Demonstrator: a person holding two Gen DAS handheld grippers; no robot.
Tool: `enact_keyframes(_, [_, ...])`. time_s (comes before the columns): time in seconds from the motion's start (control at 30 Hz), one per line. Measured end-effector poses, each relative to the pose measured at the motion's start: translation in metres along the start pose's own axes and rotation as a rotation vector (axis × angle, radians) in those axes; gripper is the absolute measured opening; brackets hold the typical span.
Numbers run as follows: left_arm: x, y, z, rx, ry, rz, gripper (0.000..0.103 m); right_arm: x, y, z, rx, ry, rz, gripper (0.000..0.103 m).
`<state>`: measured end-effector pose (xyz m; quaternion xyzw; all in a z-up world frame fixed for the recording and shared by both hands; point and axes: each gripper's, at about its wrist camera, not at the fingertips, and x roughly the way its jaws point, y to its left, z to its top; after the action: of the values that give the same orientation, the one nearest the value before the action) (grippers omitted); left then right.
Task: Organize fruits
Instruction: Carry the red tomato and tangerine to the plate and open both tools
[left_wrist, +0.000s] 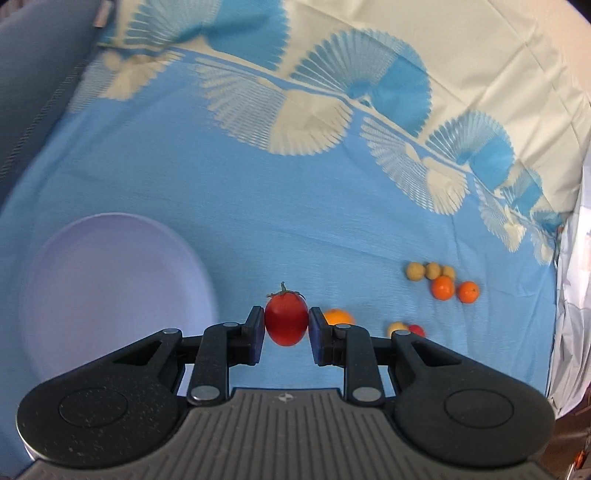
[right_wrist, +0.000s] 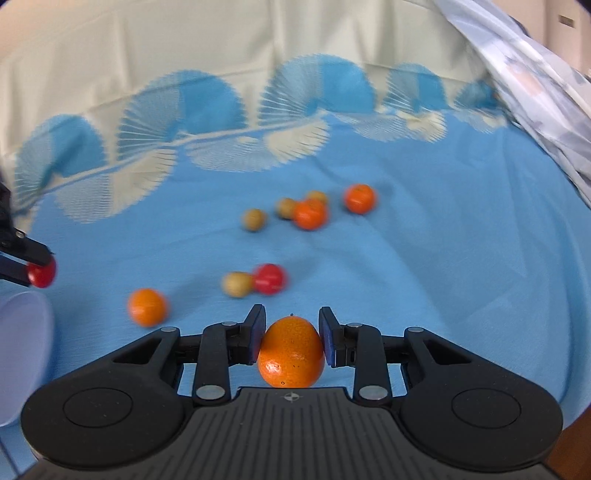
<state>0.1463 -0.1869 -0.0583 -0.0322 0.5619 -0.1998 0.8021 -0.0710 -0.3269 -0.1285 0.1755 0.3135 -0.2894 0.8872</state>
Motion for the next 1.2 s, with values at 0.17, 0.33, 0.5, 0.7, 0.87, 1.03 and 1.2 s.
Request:
enact_keyframes(0.17, [-0.037,0.048,-0.012,-0.020,-0.053,0.040,0.028,-0.015,0.060,0.005,-0.091,-0.001,0.154,0.033])
enact_keyframes(0.33, [-0.050,0.096,-0.020,-0.063,-0.064,0.076,0.028,-0.019,0.125,-0.001,-0.210,0.015,0.270,0.033])
enact_keyframes(0.5, [-0.042,0.134,-0.017,-0.112,-0.048,0.104,0.028,-0.006,0.177,-0.009,-0.315,0.050,0.329,0.033])
enact_keyframes(0.7, [-0.028,0.164,-0.017,-0.127,-0.036,0.132,0.028,0.009,0.209,-0.013,-0.386,0.076,0.338,0.033])
enact_keyframes(0.87, [-0.019,0.173,-0.012,-0.126,-0.018,0.150,0.036,0.020,0.222,-0.016,-0.427,0.093,0.349,0.034])
enact_keyframes(1.03, [-0.045,0.173,-0.013,-0.124,-0.095,0.159,0.101,0.012,0.222,-0.008,-0.416,0.074,0.370,0.062])
enact_keyframes(1.2, [-0.091,0.163,-0.037,-0.060,-0.144,0.196,0.103,-0.026,0.198,-0.009,-0.391,0.072,0.367,0.088])
